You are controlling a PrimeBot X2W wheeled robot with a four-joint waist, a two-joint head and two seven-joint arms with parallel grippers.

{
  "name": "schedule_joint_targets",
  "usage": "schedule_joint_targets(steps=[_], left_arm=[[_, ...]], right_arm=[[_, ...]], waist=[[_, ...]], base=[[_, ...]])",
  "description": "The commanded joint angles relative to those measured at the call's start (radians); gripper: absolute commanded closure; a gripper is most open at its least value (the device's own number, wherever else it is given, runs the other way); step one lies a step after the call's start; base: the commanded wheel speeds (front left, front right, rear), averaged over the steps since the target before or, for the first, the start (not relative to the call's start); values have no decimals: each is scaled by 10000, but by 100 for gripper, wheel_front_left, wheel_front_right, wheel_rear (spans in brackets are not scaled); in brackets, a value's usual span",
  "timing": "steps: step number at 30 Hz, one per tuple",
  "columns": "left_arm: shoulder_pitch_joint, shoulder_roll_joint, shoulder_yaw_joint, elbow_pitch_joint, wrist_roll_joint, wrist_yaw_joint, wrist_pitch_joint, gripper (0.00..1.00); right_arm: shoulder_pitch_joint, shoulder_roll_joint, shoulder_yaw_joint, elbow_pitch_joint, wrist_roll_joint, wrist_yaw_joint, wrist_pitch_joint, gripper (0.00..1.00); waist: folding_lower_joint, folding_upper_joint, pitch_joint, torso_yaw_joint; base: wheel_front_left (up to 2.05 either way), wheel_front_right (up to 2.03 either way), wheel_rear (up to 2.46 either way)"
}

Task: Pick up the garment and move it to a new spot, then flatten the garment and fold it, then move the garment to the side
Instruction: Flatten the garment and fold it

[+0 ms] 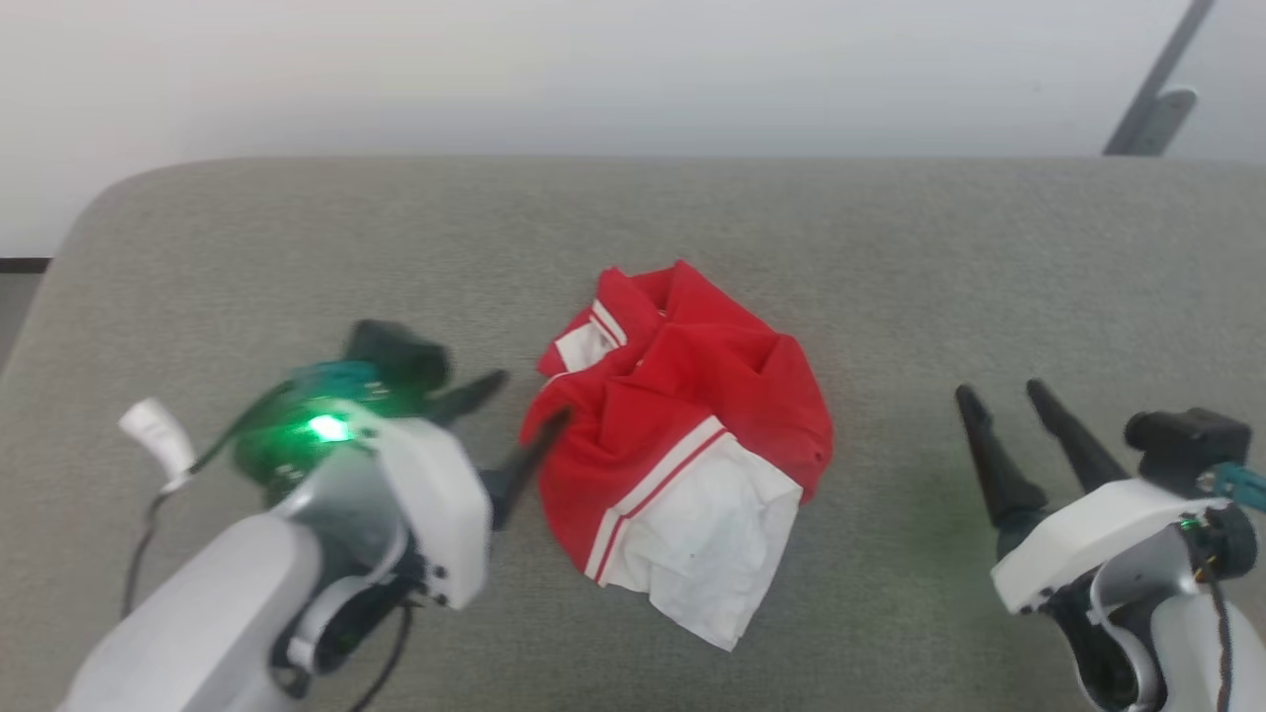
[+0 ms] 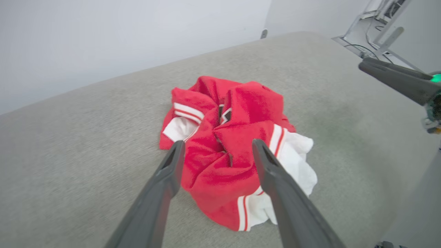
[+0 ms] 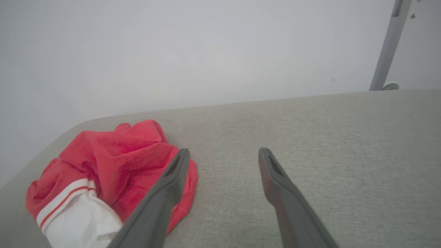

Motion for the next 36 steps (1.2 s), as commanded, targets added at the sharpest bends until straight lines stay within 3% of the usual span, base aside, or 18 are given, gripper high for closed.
schedule_joint_targets(steps=[1, 8, 14, 23, 34, 35, 36], left_arm=[[127, 7, 116, -54, 20, 85, -158, 0], [1003, 622, 925, 85, 624, 519, -2092, 0], [1875, 816, 1633, 615, 696, 878, -3721, 0], [3050, 533, 2392, 1002, 298, 1017, -5509, 0], [3601, -117, 2929, 1312, 167, 754, -6029, 0], [3604, -183, 2981, 1343, 162, 719, -6032, 0], [3610, -219, 3028, 1374, 206, 675, -6043, 0]], right_arm=[[110, -48, 47, -64, 91, -3, 74, 0], [318, -324, 853, -397, 431, -3, 1026, 0], [496, -592, 1573, -818, 828, -3, 2278, 0], [702, -842, 1912, -1233, 1008, -3, 4091, 0], [-3, -648, 2225, -110, 691, -2, 5367, 0], [-146, -707, 2341, -6, 593, -2, 5381, 36], [-254, -714, 2361, 93, 582, -3, 5332, 100]], waist=[[0, 0, -94, 142], [0, 0, -227, 653], [0, 0, -250, 1077], [0, 0, -224, 1633], [0, 0, 22, 2184], [0, 0, 51, 2226], [0, 0, 75, 2253]], base=[[0, 0, 0], [0, 0, 0], [0, 0, 0], [0, 0, 0], [0, 0, 0], [0, 0, 0], [0, 0, 0]])
